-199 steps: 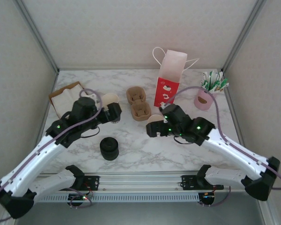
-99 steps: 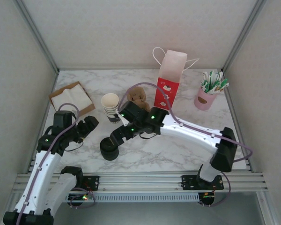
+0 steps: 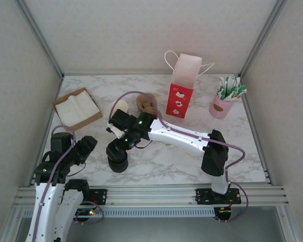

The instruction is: Pack the takeout coffee

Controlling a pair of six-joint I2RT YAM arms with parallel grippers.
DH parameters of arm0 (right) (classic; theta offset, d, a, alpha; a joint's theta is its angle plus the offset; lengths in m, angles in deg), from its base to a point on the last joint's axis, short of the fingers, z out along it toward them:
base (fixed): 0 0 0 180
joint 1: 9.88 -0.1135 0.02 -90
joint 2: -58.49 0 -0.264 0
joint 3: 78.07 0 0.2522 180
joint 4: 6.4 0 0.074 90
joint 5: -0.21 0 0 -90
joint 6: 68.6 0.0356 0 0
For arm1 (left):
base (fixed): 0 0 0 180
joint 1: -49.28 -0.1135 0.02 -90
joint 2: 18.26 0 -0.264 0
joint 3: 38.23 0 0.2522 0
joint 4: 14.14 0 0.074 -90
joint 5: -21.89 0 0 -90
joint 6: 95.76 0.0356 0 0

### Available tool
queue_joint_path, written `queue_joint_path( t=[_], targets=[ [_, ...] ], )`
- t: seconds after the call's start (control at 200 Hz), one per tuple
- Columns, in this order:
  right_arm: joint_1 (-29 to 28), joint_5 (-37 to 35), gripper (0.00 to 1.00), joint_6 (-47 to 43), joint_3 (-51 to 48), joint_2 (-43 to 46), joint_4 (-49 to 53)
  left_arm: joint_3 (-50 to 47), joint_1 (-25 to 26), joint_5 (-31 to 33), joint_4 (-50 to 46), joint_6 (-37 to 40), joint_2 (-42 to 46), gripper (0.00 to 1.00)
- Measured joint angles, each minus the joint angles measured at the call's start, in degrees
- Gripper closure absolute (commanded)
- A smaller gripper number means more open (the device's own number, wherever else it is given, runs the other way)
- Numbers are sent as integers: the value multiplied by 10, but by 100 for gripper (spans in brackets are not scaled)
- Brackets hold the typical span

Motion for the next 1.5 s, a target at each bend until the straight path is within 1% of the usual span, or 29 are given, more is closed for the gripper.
queue_joint_path(
  t=[0.09,0.325,0.391,0.701,0.891,0.966,1.232,1.502],
  targets=[
    [-2,0,13,-2,22,-21,14,-22,0,-3,-20,-5,5,43],
    [-8,-5,13,-8,66,-65,45,-25,0,2,-67,0,14,46],
    [-10,-8,14,-8,76,-76,54,-31,0,2,-68,0,21,48],
    [-13,-40,14,-8,126,-125,95,-68,0,-6,-73,2,41,52],
    [-16,-46,15,-8,138,-137,109,-79,2,-13,-79,5,45,53],
    [-17,-46,15,-8,142,-141,112,-81,3,-14,-81,5,45,56],
    [-21,-45,17,-8,146,-143,118,-84,11,-23,-83,7,46,58],
    [-22,-44,18,-8,147,-144,118,-93,21,-31,-87,12,46,59]
  ],
)
